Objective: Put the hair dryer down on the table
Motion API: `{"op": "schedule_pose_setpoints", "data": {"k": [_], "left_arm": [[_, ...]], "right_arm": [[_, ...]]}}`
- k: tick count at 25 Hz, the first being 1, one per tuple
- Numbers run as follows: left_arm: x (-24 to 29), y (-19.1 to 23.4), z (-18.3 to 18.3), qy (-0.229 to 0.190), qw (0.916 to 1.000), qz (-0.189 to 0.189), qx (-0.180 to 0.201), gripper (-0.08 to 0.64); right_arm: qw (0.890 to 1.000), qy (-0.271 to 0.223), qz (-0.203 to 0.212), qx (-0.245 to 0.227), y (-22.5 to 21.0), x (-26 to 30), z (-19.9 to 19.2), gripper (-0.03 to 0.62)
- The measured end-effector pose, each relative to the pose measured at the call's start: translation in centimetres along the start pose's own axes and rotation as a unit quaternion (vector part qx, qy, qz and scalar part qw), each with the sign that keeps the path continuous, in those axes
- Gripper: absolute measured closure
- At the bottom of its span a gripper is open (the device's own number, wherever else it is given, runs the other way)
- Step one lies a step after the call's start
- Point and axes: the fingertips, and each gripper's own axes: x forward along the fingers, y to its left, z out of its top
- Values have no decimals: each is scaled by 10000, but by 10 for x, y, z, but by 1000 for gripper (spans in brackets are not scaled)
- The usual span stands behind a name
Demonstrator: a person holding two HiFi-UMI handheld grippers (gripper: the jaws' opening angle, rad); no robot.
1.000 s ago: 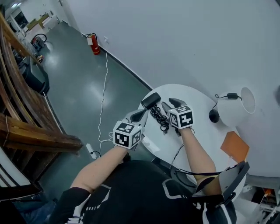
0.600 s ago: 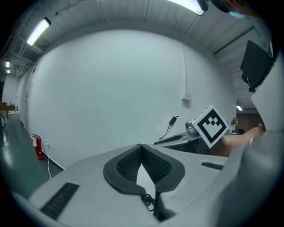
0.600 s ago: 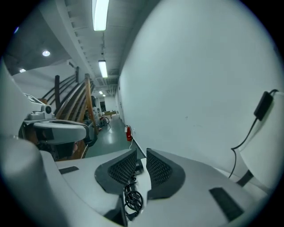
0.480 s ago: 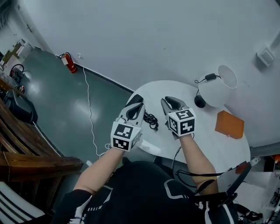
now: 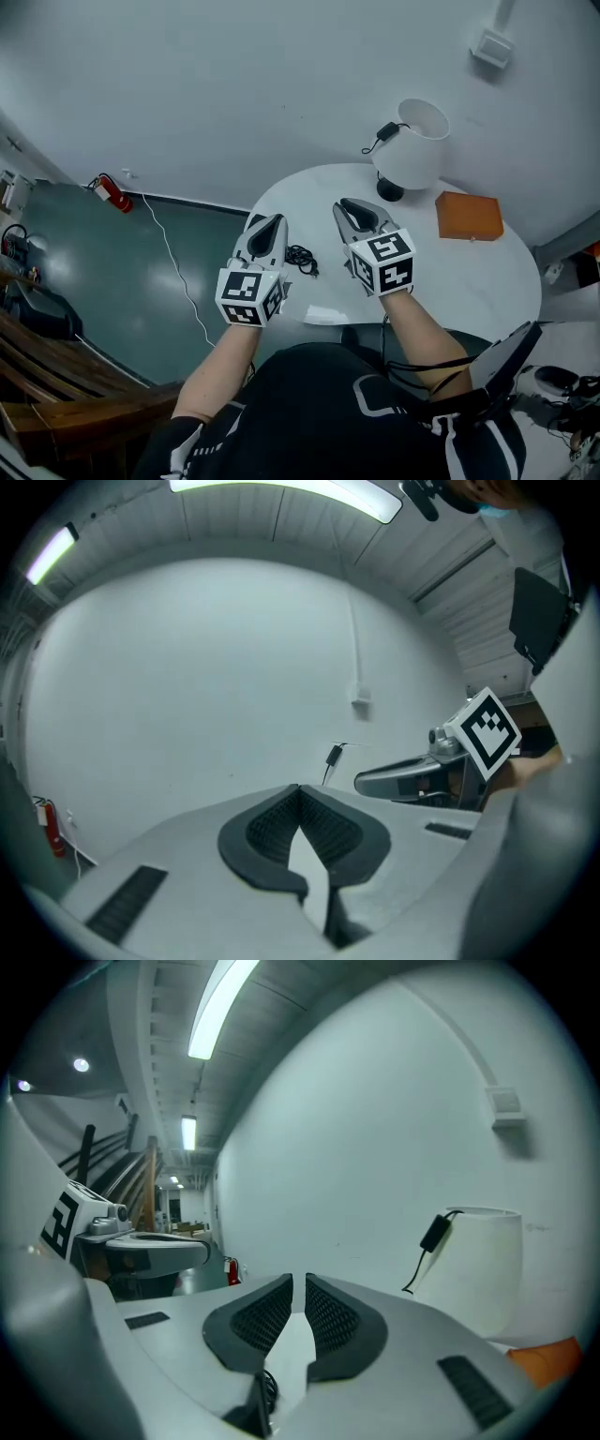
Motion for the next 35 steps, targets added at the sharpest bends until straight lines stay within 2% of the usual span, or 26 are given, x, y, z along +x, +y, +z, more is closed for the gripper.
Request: {"op": "schedule_pose_setpoints", "data": {"k": [4,7,12,20,35], "left_arm": [[-3,-16,17,-190,9990,-47,414,554],[-3,-29,24,-260,9991,-233,257,554],[-2,-45,27,-330,9980,-468,272,554],[-6,-52,31,-406,9972,-552,282,554],[-3,-54,27,-349,9977,-557,143,554]], "right_arm": [[9996,-105,-259,-2,-7,-22,1,535],[9987,-186,-469,47,-13,-38,3,538],[9963,-359,-751,205,-24,-60,7,543],[9939,-482,-962,251,-28,-78,7,560],[9924,-636,-1039,177,-34,-83,16,563]]}}
